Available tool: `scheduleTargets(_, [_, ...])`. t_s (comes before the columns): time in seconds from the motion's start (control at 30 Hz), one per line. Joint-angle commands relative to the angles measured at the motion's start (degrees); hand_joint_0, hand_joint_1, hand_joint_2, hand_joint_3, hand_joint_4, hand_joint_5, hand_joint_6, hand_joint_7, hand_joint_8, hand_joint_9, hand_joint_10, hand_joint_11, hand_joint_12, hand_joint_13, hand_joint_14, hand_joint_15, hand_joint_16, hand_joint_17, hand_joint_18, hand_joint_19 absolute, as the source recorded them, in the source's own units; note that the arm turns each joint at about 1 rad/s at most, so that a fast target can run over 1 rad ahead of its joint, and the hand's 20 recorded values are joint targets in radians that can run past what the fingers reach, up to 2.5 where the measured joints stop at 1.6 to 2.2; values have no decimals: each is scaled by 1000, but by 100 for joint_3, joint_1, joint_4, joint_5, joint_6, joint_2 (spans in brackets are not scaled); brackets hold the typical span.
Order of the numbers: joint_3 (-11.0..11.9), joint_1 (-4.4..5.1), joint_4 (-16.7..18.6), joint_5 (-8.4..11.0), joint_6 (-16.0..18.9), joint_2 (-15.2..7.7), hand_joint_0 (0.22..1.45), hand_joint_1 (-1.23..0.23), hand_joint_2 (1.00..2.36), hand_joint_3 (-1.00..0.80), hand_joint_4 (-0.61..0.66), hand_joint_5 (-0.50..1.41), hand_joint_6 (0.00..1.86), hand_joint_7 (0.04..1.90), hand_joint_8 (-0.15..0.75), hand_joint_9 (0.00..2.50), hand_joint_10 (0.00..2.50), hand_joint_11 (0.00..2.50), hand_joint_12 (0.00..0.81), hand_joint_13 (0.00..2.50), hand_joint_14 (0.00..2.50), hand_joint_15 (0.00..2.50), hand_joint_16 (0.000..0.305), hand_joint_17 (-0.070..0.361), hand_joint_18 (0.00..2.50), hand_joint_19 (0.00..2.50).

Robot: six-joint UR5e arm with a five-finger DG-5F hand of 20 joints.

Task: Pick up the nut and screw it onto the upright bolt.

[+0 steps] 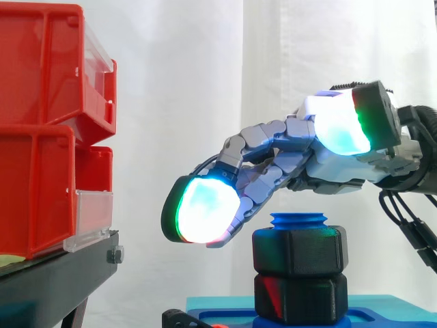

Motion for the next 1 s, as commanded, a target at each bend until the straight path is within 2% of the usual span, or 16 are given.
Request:
scheduleTargets(0.0, [-7,15,-14,9,7,0,463,-80,1000,-500,173,-181,502,720,257,508,0,0,341,221,0,0,41,92,0,0])
scheduleTargets(0.6, [-7,15,-216,0,-28,0,474,-89,1000,-500,234,-133,503,893,282,597,0,0,340,287,0,0,41,92,0,0])
scheduleTargets(0.97, [-7,-20,-216,-35,-28,0,484,-111,1000,-500,237,-103,504,1109,292,654,0,0,332,333,0,0,38,85,0,0])
